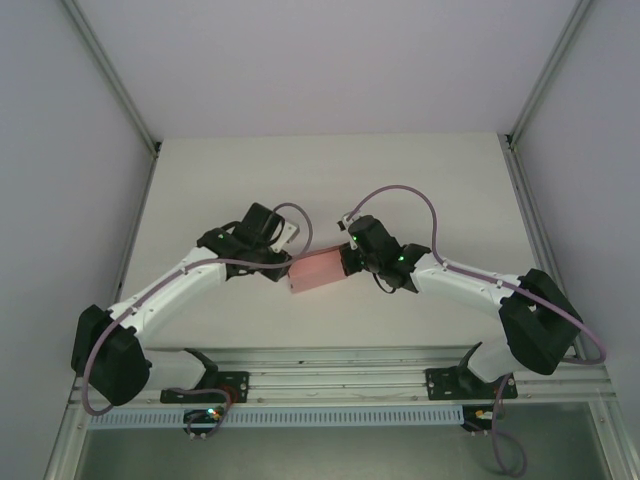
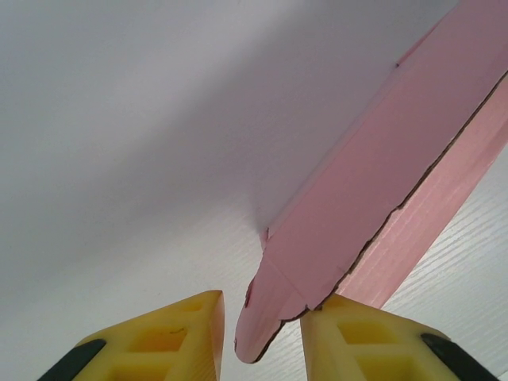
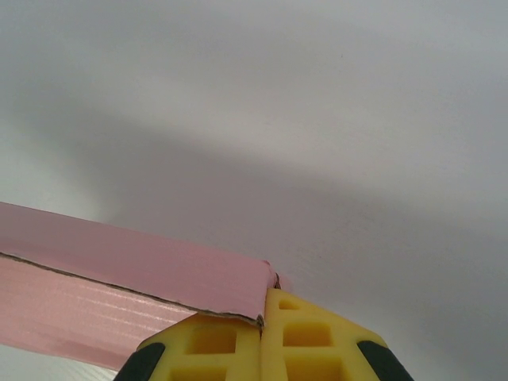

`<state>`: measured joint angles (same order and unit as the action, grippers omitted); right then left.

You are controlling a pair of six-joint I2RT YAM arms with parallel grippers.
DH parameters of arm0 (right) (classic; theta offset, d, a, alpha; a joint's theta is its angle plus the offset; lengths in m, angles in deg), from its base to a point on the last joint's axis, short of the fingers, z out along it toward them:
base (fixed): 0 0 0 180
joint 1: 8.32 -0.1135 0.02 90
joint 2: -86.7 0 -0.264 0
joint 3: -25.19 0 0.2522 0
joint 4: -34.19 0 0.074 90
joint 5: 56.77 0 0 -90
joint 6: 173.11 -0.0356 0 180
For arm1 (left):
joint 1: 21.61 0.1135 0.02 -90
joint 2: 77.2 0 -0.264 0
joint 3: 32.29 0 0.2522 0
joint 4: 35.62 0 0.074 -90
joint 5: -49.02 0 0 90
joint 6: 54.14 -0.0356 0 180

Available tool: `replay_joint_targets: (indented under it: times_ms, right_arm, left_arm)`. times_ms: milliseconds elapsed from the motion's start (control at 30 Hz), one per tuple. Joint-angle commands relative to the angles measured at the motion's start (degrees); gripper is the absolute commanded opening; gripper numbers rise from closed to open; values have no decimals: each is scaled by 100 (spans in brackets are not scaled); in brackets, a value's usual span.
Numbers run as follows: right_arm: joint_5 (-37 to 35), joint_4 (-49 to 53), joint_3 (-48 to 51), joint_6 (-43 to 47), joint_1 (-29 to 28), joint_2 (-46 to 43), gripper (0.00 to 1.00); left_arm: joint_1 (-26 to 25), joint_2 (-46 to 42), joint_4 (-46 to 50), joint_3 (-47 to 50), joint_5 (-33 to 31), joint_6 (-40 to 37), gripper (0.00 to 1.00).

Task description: Assemble paper box

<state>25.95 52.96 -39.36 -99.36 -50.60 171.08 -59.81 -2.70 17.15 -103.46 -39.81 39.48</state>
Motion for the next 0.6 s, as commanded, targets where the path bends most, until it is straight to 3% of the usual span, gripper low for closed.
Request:
replay_joint_targets:
  times_ms: [0,267,400,567]
  right_arm:
    - [272,670,192,128,-68,5,0]
    - [68,628,250,78,-155,-42,0]
    - [-331,732,172,28,-369,51,0]
    - [-666,615,180,-226,-646,131,0]
  left_arm:
    - [36,-25,-220,19,149,-49,27]
    - [36,60,-155,-195,99,404,0]
    - [78,93,-214,-244,322,1301,0]
    - [193,403,380,-559,646,2379,0]
